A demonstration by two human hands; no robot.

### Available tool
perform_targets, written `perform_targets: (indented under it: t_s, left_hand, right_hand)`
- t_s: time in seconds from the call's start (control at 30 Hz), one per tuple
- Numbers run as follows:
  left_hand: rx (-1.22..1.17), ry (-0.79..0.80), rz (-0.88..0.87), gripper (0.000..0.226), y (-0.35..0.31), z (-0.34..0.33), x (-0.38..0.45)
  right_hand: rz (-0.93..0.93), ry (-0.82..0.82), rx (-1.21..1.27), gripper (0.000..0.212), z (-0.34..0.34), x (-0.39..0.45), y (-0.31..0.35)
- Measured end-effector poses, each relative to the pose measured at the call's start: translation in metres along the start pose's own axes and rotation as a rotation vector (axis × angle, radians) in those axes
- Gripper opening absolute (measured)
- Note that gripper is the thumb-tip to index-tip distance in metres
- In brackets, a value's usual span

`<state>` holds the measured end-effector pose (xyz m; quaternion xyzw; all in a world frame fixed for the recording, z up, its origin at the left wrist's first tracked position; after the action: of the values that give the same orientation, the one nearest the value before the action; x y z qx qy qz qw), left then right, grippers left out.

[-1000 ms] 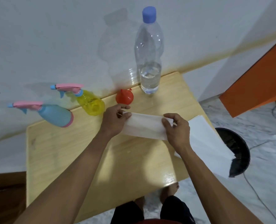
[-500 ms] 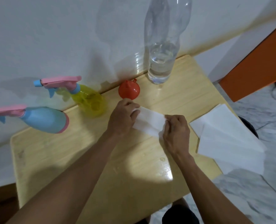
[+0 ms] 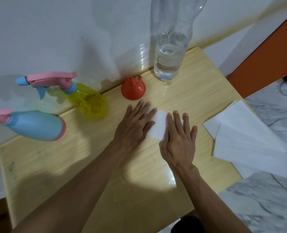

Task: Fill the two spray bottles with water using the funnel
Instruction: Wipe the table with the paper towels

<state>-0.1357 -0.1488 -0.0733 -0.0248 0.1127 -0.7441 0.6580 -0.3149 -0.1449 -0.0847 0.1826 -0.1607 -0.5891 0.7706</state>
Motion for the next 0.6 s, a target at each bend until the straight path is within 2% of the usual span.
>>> perform_targets:
  t_s: [0.33, 0.6]
  left_hand:
    - [0.17, 0.097, -0.015, 0.063, 0.025, 0.003, -0.023]
    - [0.179, 0.071, 0.021, 0.06, 0.054, 0.001, -0.068]
  right_hand:
    - [-0.055, 0.116, -0.076, 0.059, -0.017, -0.015, 0.027]
    - [0.016, 0.168, -0.117, 0.063, -0.04, -0.04, 0.073]
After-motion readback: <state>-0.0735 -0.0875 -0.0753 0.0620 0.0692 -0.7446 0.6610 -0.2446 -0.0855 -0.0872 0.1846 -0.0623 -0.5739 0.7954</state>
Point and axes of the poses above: each hand's wrist, its own x-axis towards the middle knuckle, its own z-axis out of the back of the hand, y = z × x, the point moved 1 cm from there along x, towards the middle knuckle, and after that the axes turned 7 degrees about x, right-handed, at the moved point
